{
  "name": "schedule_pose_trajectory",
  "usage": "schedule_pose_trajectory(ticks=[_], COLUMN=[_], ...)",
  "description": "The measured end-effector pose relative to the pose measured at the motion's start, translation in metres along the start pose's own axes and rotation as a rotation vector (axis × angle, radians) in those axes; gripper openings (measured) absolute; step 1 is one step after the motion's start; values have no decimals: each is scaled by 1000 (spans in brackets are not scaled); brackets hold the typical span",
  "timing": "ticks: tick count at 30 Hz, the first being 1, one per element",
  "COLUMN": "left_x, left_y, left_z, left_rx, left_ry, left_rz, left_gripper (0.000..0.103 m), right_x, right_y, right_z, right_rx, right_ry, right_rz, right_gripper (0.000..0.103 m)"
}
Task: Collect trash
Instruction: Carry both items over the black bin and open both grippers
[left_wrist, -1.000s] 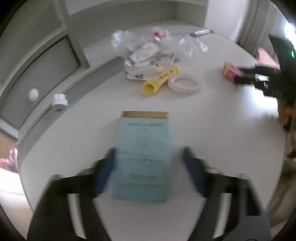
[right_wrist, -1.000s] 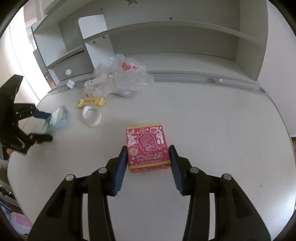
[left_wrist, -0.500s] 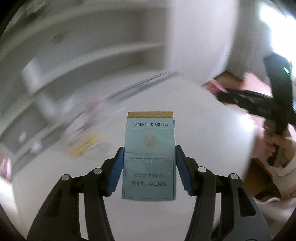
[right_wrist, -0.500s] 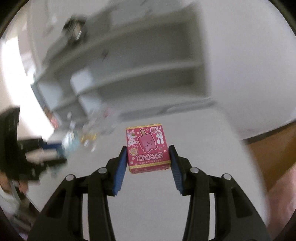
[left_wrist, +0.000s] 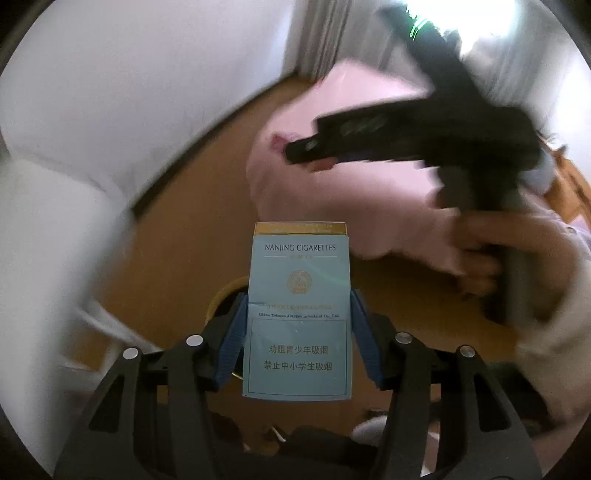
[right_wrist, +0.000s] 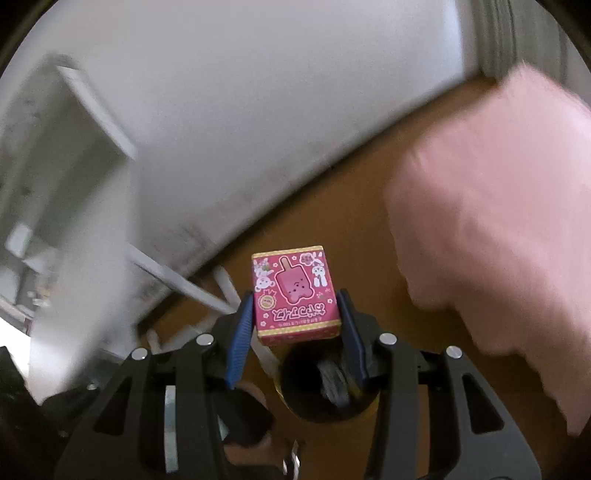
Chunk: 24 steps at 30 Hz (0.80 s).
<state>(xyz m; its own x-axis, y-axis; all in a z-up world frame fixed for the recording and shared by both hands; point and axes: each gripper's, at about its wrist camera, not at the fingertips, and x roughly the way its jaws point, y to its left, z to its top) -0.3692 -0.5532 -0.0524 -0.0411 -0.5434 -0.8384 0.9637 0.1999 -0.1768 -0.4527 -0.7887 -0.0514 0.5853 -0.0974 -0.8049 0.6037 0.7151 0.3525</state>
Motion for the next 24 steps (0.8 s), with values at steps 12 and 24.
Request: schedule_pose_trajectory(ticks=[12,24], left_x=[162,179], left_y=[46,73], left_z=[-67,-81], left_rx=[-256,-412], left_ry=[299,309], left_rz=[96,23], left_gripper=[54,54], right_x=[202,227], right_y=[-42,-52], right_z=[-62,-63], right_rx=[34,103], right_ry=[565,605], right_rz=[-52,-67], right_gripper=[44,44])
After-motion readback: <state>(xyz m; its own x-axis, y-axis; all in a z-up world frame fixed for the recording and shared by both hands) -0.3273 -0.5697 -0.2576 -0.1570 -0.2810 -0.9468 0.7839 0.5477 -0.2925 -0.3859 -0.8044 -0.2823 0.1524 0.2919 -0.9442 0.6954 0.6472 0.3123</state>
